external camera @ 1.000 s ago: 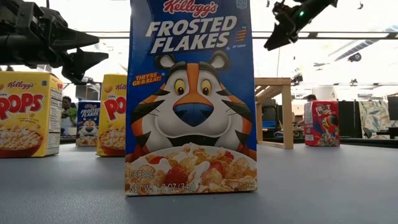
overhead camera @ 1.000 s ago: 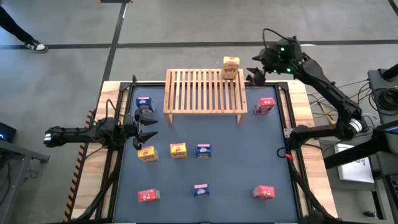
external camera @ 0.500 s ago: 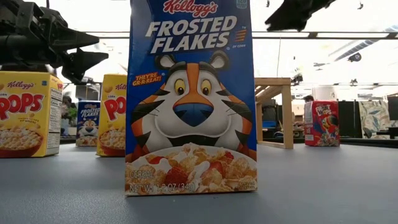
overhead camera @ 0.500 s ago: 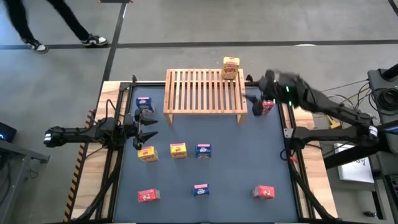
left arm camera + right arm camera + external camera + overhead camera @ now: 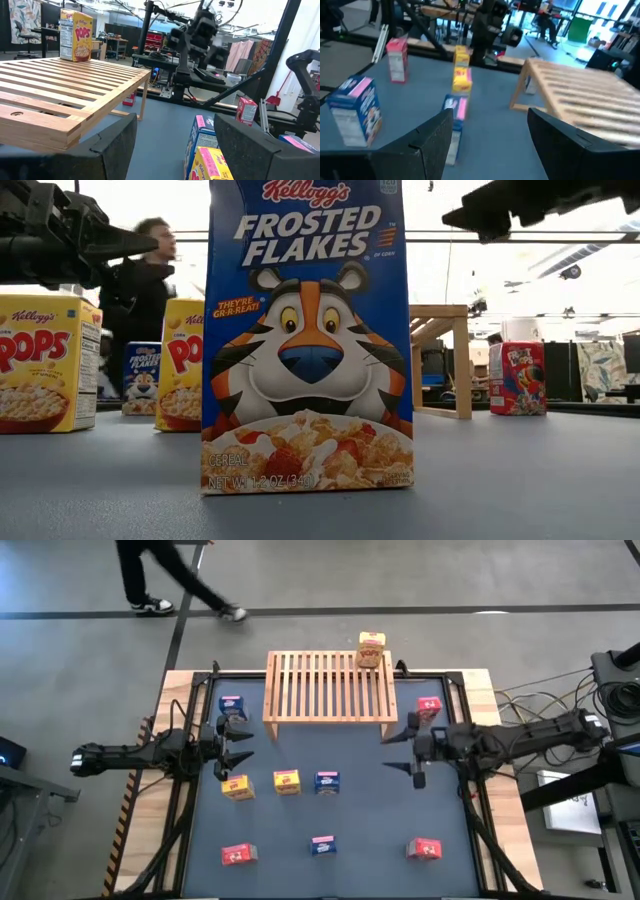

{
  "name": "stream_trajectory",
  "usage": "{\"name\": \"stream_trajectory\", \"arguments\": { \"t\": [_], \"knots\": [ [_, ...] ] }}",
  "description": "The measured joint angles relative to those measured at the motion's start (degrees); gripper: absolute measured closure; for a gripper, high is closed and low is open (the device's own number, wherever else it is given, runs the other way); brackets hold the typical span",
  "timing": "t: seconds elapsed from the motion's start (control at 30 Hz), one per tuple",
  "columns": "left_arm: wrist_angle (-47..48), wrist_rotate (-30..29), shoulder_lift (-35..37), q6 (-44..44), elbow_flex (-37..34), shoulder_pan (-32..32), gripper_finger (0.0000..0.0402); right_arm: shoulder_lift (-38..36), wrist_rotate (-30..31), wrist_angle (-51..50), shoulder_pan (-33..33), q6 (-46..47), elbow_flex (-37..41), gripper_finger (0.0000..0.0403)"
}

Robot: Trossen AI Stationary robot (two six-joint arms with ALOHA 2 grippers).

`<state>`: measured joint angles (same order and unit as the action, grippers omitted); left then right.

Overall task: Stack cereal on shelf
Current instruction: Put the left yellow cereal box on the shelf aligned with the other yellow cereal box

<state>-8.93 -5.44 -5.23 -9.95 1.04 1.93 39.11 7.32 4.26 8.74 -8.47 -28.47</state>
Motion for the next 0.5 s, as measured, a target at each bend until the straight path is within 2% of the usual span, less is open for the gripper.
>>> {"name": "stream_trajectory", "arguments": {
  "t": [0.13, 0.27, 0.5],
  "knots": [
    [0.00, 0.01, -0.01, -0.01, 0.00, 0.00, 0.0153, 0.15, 3.17, 3.22, 4.63, 2.51, 2.68, 0.0158],
    [0.00, 0.01, 0.01, -0.01, 0.00, 0.00, 0.0153, 0.79, 3.49, 7.42, 8.35, 4.48, 4.46, 0.0158],
    [0.00, 0.01, 0.01, -0.01, 0.00, 0.00, 0.0153, 3.40, 3.80, 11.57, 11.22, 5.70, 5.22, 0.0158]
  ]
}}
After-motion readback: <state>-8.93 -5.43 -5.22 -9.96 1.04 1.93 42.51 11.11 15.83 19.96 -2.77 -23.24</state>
